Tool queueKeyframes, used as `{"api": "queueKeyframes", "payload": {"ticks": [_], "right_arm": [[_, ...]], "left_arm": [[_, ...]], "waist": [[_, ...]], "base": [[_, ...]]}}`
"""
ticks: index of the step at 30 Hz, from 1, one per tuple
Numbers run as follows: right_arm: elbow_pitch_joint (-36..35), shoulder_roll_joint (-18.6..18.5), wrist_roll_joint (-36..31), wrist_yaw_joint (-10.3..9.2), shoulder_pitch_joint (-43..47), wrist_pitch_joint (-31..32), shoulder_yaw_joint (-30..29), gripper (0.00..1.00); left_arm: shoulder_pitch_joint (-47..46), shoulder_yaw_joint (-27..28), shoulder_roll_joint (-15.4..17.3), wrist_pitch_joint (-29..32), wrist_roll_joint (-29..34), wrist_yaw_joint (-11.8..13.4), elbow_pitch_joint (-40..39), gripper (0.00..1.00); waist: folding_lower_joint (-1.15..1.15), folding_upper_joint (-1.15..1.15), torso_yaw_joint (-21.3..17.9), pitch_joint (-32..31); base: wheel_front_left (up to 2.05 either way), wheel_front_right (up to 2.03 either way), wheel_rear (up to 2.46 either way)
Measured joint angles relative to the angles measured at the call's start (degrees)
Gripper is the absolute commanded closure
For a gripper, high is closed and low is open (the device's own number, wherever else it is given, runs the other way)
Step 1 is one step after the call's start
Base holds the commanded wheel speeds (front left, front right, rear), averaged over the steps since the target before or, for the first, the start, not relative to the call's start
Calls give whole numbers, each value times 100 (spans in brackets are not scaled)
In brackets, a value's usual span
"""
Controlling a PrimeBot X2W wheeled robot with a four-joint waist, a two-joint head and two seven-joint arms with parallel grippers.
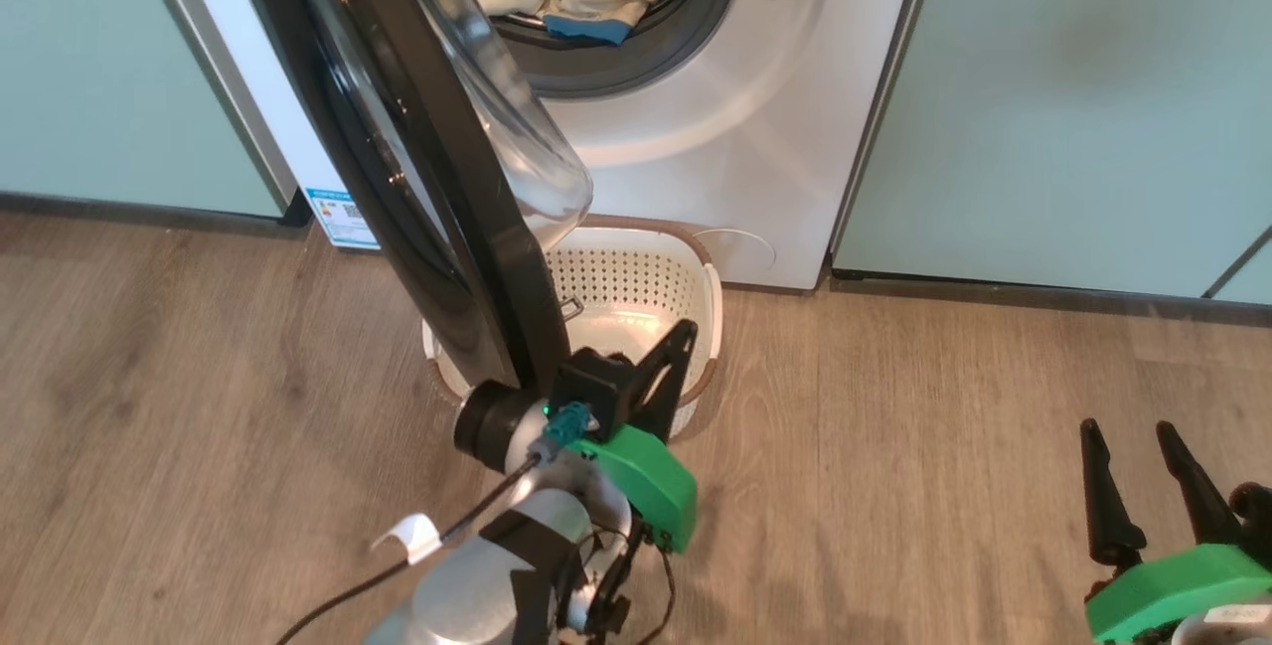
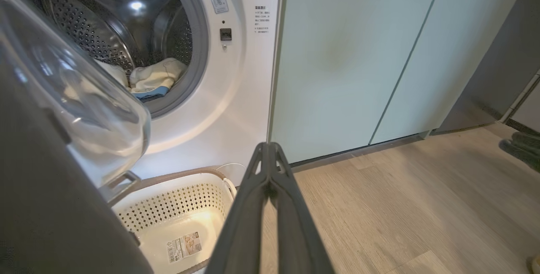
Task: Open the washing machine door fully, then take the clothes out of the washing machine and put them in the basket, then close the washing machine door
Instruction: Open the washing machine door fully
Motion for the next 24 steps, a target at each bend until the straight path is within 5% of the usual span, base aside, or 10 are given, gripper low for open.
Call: {"api": "queueKeyframes", "payload": {"ticks": [24], "right_arm": [[-1,-68,0,0,-114,0,5,0]], "left_arm": [[251,1058,-24,-8,216,-62,-112,100]], "waist": [[0,0,324,55]], "base": [[0,0,0]]}}
